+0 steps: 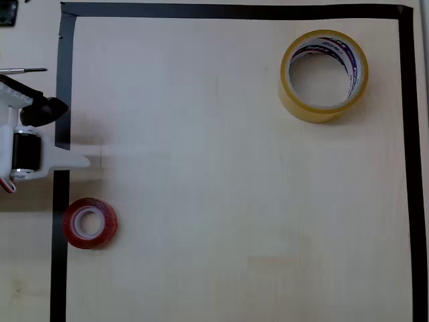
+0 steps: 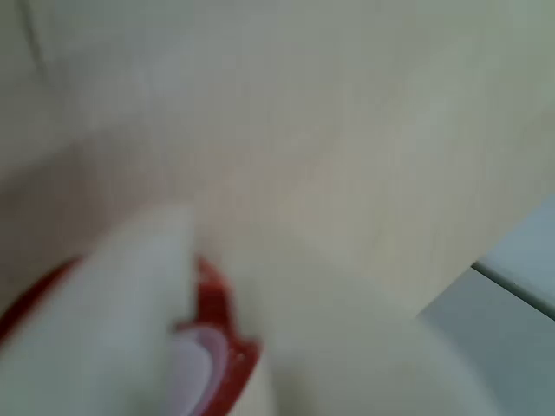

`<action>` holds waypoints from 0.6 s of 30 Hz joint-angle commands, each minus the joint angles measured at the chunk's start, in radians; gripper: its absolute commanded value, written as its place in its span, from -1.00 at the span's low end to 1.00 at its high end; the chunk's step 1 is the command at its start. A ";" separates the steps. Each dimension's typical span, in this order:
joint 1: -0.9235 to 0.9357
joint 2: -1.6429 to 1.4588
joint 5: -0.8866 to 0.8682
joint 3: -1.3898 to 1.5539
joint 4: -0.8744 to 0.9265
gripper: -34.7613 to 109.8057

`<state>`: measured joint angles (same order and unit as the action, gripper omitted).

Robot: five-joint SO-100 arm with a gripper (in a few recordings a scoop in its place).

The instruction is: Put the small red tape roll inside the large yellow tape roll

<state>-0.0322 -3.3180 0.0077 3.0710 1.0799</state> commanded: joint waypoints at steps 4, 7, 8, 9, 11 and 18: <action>-0.012 -0.017 0.015 -0.021 0.003 -0.51; -0.012 -0.017 0.015 -0.021 0.003 -0.51; -0.012 -0.017 0.015 -0.021 0.003 -0.51; -0.012 -0.017 0.015 -0.021 0.003 -0.51; -0.012 -0.017 0.015 -0.021 0.003 -0.51; -0.002 -0.017 0.009 -0.021 0.003 -0.52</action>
<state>-0.0307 -3.3180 0.0077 3.0710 1.0799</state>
